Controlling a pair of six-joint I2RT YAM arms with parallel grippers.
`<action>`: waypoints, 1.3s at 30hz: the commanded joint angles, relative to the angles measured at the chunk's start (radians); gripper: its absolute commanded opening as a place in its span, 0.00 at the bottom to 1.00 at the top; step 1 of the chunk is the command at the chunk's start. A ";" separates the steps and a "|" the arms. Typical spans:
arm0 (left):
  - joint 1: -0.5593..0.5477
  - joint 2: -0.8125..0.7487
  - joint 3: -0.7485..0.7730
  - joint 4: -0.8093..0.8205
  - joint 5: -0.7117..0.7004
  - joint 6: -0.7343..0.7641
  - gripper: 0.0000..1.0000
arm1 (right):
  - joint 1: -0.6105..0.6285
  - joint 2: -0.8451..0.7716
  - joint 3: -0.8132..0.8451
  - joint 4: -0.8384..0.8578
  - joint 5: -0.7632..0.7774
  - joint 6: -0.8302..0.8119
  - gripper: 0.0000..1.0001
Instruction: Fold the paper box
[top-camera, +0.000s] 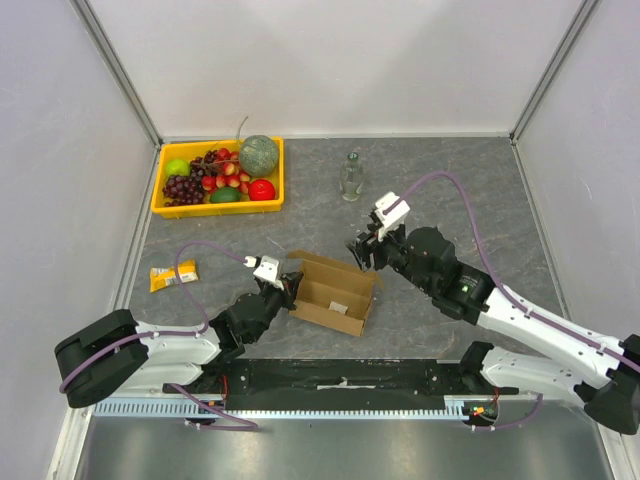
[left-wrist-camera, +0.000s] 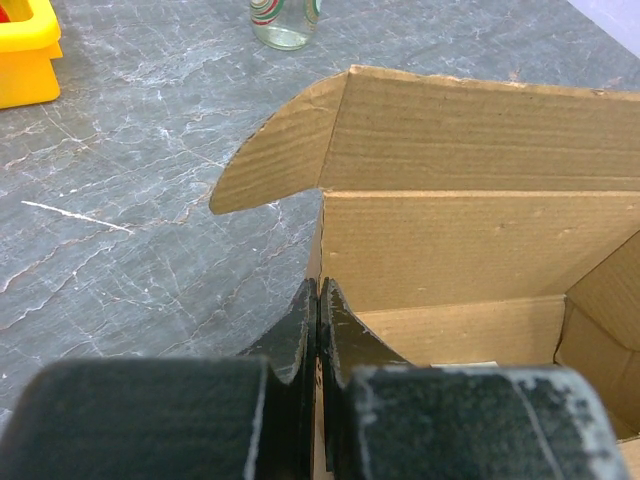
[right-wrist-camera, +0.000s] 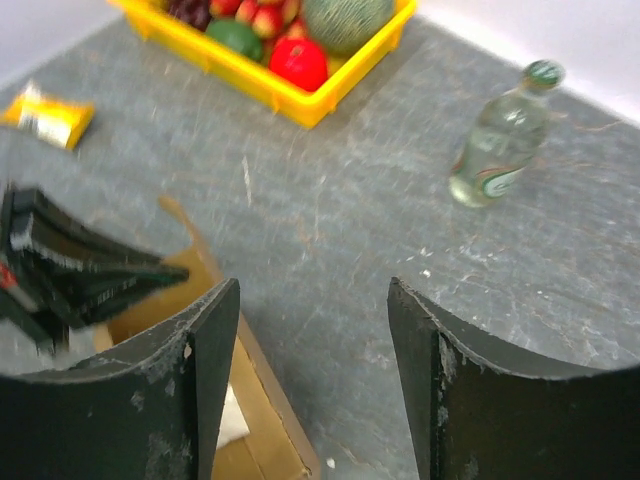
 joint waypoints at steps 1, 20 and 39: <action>-0.006 -0.016 -0.011 0.051 -0.001 0.040 0.02 | -0.073 0.063 0.074 -0.151 -0.411 -0.137 0.69; -0.005 -0.007 -0.008 0.055 0.005 0.043 0.02 | -0.077 0.222 0.116 -0.203 -0.553 -0.338 0.54; -0.006 0.010 -0.009 0.068 0.003 0.041 0.02 | -0.077 0.275 0.089 -0.160 -0.509 -0.373 0.34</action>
